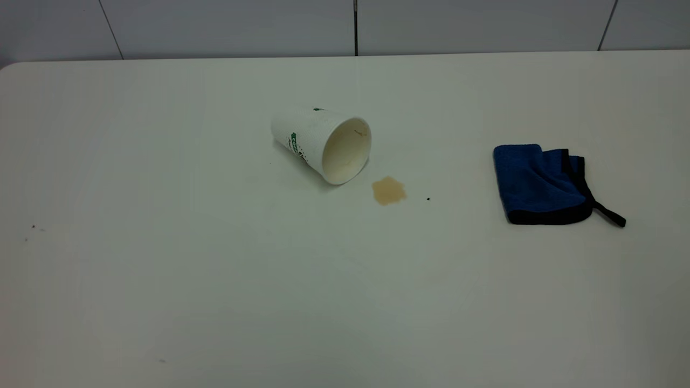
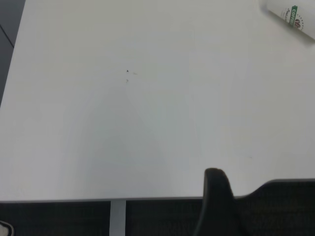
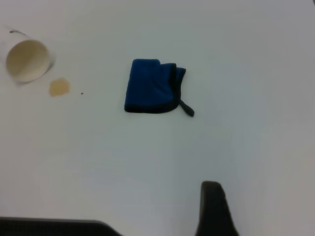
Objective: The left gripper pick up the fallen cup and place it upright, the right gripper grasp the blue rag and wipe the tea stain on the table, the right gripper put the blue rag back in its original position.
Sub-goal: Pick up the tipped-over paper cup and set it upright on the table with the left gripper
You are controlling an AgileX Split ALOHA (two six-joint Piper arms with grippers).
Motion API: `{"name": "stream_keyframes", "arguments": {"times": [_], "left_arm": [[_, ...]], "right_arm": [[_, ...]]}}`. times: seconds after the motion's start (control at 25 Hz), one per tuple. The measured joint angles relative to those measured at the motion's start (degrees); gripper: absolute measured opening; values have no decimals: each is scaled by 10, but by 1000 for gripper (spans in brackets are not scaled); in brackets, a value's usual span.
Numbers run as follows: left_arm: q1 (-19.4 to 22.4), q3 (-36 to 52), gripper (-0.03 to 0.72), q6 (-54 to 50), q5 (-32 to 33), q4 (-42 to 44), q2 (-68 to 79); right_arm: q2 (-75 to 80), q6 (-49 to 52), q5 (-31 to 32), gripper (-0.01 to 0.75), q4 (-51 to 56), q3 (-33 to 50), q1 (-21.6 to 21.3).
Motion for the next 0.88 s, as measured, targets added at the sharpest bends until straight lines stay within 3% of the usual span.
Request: {"name": "stream_keyframes", "arguments": {"times": [0.88], "left_arm": [[0,-4,510,0,-13,-1,21]], "right_arm": [[0,0,0,534,0,0,0]]}}
